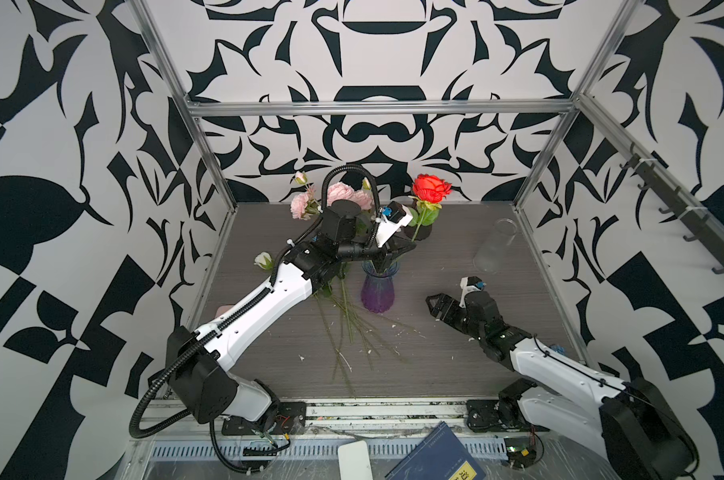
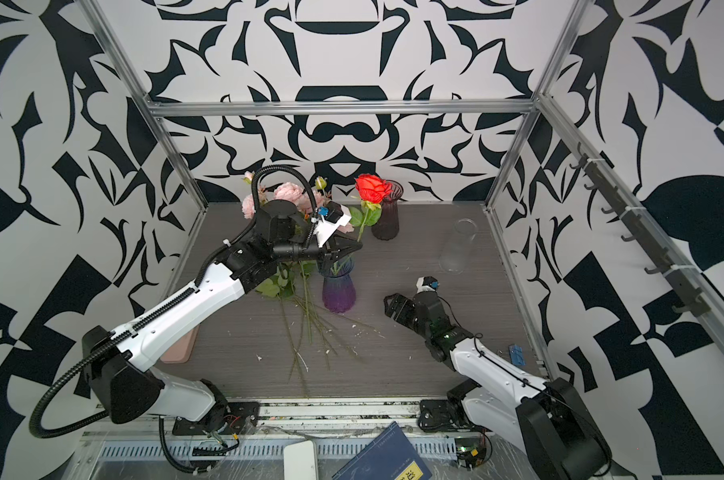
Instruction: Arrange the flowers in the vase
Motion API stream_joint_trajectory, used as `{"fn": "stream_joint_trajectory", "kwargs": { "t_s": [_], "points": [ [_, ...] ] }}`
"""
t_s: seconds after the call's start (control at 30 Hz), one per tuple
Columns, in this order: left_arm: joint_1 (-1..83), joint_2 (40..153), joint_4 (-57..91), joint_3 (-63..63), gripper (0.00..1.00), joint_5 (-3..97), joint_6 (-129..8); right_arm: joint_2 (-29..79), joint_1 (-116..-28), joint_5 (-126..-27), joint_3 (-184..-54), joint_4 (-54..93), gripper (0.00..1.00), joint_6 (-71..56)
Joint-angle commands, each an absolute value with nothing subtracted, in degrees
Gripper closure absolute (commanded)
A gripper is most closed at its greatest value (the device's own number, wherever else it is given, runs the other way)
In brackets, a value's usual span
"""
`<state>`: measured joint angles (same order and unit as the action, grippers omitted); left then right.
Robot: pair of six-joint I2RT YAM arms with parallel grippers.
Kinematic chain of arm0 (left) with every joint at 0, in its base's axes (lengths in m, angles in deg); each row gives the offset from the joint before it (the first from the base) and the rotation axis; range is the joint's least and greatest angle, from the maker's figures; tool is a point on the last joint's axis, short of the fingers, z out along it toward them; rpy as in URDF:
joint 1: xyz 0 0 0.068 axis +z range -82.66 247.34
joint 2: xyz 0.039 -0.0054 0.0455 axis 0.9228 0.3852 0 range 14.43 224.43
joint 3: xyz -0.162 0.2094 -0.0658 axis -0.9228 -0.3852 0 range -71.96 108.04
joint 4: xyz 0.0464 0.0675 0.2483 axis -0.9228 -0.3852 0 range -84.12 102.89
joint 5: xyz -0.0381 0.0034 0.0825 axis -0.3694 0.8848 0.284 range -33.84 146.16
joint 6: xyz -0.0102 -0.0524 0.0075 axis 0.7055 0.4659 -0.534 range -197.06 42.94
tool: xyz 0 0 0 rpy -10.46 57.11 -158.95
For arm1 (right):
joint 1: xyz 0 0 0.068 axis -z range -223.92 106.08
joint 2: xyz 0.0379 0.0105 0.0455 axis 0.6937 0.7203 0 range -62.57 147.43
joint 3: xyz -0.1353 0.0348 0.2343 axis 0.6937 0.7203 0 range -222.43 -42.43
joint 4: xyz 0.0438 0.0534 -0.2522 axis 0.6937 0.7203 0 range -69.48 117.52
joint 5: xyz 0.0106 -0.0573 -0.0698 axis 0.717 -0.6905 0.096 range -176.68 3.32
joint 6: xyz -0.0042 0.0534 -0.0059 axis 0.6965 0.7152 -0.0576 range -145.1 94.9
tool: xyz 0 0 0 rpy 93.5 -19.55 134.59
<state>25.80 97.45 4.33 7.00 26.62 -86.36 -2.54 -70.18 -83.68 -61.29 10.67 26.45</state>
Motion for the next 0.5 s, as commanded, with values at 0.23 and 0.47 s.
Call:
{"fn": "stream_joint_trajectory", "kwargs": {
  "t_s": [0.23, 0.47],
  "points": [
    [29.36, 91.28, 4.27, 1.78, 0.23, 34.07, -85.24, 1.12, -70.02, -83.67, -64.06, 9.48, 0.08, 27.28],
    [30.82, 82.65, 4.54, -1.99, 0.23, 34.17, -80.85, 2.65, -70.01, -83.09, -63.97, 8.24, 0.08, 27.72]
  ]
}}
